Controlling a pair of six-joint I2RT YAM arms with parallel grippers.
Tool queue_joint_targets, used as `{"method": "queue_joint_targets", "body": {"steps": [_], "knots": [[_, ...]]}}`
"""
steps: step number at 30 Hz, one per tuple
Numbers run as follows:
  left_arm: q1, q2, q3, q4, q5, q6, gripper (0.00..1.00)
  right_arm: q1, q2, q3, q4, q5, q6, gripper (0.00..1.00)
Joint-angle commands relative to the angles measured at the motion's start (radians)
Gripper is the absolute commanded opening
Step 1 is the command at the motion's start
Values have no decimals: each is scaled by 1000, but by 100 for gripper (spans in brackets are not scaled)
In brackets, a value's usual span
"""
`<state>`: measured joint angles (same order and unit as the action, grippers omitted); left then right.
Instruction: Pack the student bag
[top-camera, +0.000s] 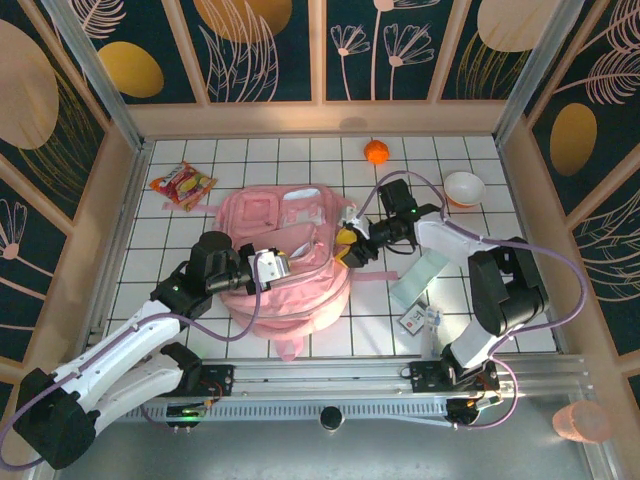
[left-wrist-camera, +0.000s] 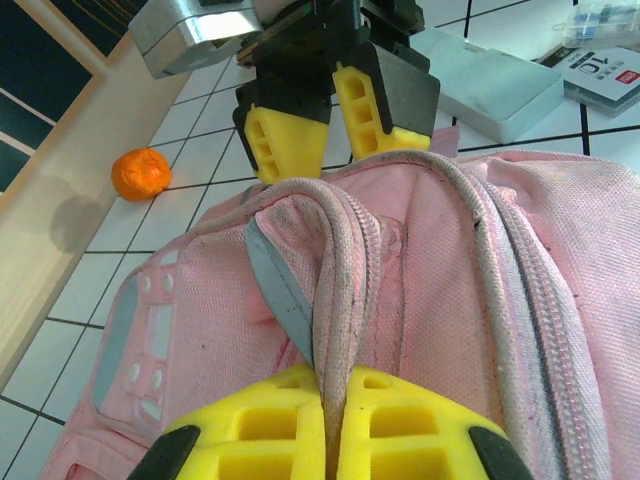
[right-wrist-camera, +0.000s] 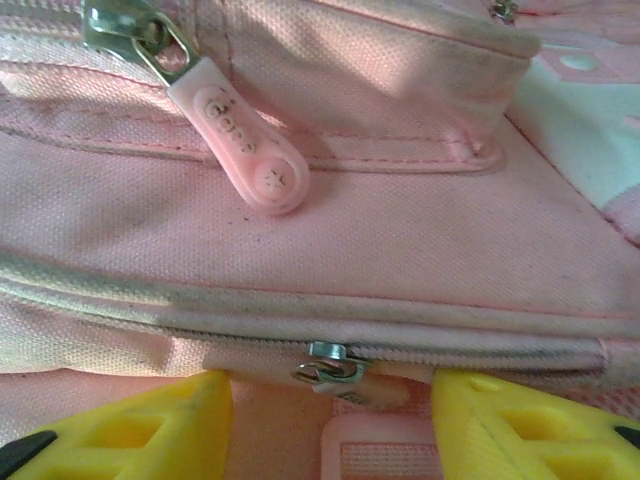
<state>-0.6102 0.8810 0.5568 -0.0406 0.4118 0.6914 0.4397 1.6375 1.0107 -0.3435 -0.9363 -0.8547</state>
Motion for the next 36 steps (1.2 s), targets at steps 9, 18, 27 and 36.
{"method": "queue_joint_targets", "body": {"steps": [9,18,27,36], "knots": [[1,-19,34,178,26,-26,0,4,5,30,-40,-106,69,27],[1,35,57,144,-174,-29,0,-2,-79,48,-64,-113,189,0],[0,120,125,113,-376,-65,0,2,-117,90,-137,-131,269,0],[-28,248,235,126,-454,-187,0,60,-177,70,5,-109,580,0]]}}
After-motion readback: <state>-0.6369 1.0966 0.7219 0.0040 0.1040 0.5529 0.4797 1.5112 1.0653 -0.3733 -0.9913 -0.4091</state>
